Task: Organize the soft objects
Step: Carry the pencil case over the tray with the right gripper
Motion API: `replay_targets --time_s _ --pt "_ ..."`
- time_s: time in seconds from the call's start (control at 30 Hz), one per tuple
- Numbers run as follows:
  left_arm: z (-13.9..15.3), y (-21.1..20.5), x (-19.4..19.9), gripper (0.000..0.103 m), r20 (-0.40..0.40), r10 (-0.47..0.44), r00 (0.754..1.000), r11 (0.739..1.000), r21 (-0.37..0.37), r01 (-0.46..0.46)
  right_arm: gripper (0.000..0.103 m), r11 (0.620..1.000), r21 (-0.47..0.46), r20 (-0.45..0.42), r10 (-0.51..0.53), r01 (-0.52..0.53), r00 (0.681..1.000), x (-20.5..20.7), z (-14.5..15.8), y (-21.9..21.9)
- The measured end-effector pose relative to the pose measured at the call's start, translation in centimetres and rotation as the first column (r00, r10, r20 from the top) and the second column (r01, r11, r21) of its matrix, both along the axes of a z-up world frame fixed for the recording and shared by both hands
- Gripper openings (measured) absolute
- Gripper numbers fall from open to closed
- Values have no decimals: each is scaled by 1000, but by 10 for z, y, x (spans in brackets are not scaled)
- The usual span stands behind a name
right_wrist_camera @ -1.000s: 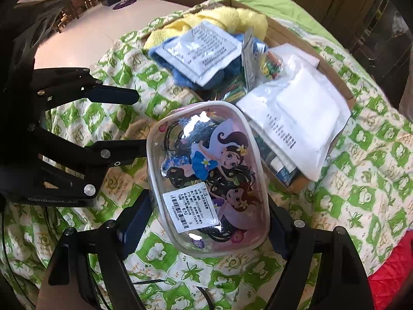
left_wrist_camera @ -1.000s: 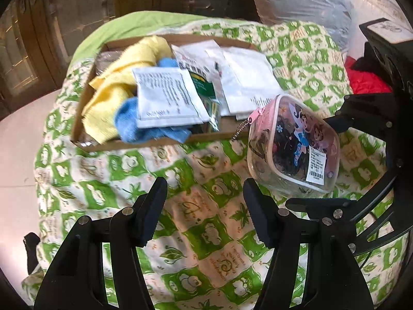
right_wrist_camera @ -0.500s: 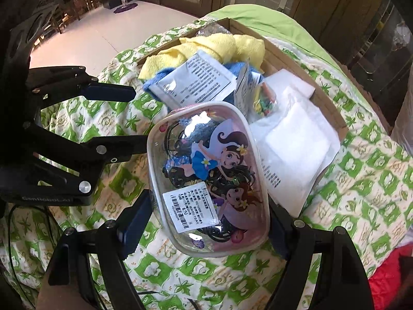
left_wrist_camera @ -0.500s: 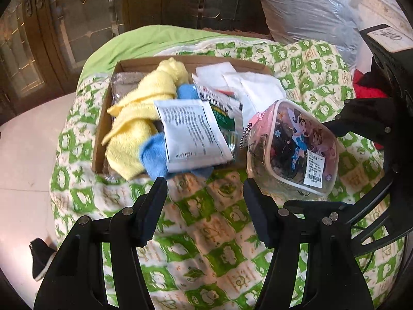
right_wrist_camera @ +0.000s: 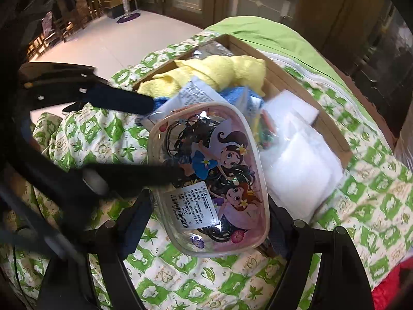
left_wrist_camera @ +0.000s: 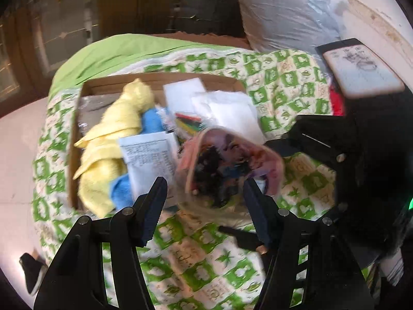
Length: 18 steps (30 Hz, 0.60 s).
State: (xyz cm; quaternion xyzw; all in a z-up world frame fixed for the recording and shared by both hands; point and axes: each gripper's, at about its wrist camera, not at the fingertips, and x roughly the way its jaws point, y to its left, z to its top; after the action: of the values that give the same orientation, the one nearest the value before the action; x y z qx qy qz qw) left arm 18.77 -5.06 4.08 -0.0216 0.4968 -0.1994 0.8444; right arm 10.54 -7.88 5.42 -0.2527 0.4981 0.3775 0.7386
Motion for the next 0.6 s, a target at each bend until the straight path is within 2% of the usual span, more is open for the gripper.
replay_targets --time_s 0.17,0.3,0.47,0.6 --pt "6 2 21 62 1 -6 1000 1000 -12 6 81 1000 -2 9 6 -6 1000 11 7 0" --pt "18 4 44 62 22 6 1000 1000 9 -7 81 1000 -18 40 1 0 999 28 16 6" --pt "26 19 77 62 27 70 997 997 7 -71 81 1000 -24 62 -12 14 998 57 25 20" --pt "20 33 94 62 29 142 989 989 41 -143 82 999 -28 68 -45 47 997 79 19 25"
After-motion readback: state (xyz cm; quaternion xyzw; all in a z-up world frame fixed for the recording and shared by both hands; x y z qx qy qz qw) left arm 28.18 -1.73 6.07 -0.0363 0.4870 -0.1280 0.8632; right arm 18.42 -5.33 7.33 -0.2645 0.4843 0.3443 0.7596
